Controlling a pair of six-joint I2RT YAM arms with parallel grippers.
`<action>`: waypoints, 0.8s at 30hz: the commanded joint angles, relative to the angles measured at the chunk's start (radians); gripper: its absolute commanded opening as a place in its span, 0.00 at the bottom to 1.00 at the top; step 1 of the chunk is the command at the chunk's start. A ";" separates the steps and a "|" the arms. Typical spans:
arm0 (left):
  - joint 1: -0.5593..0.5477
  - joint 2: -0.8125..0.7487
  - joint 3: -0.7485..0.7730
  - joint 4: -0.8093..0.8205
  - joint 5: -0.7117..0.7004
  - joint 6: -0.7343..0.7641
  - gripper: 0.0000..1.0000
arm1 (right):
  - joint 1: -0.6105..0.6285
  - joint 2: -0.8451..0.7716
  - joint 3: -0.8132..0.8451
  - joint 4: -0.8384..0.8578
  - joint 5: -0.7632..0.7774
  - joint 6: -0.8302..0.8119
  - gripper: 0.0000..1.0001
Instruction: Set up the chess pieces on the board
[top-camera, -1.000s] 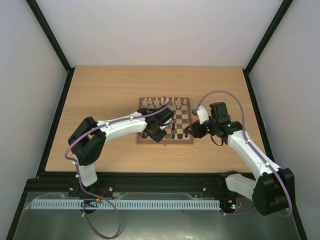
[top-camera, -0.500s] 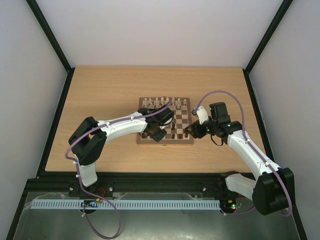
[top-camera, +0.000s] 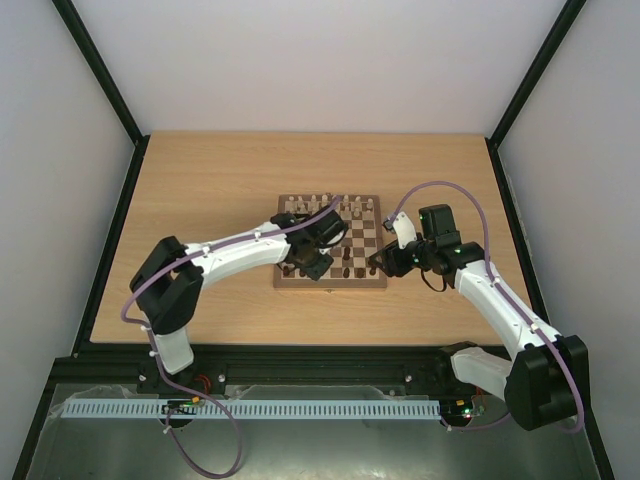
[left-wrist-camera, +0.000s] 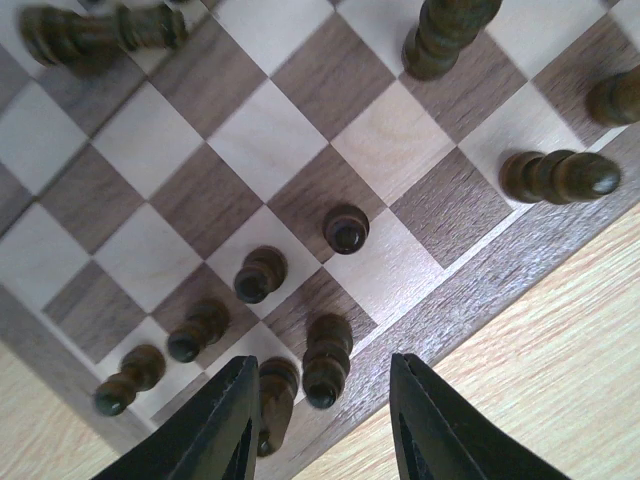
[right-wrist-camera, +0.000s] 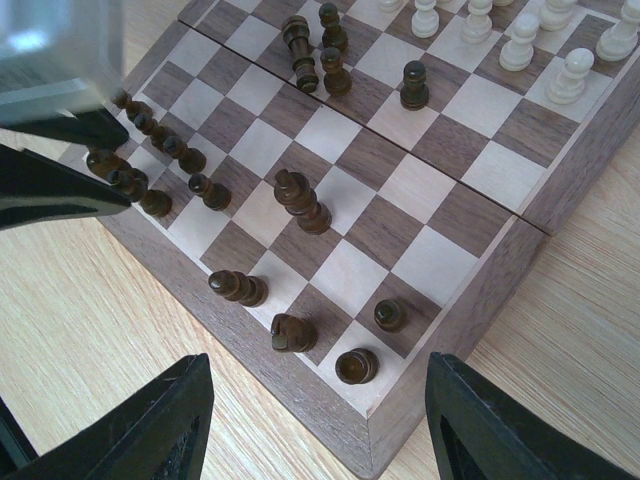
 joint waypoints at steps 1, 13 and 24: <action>-0.002 -0.092 0.035 -0.035 -0.047 -0.018 0.38 | -0.003 0.015 -0.007 -0.024 -0.025 -0.009 0.60; 0.165 -0.424 -0.199 0.261 0.028 -0.002 0.59 | 0.007 0.157 0.156 -0.139 -0.023 -0.084 0.50; 0.261 -0.549 -0.411 0.487 0.080 -0.020 0.84 | 0.157 0.424 0.390 -0.234 0.099 -0.100 0.52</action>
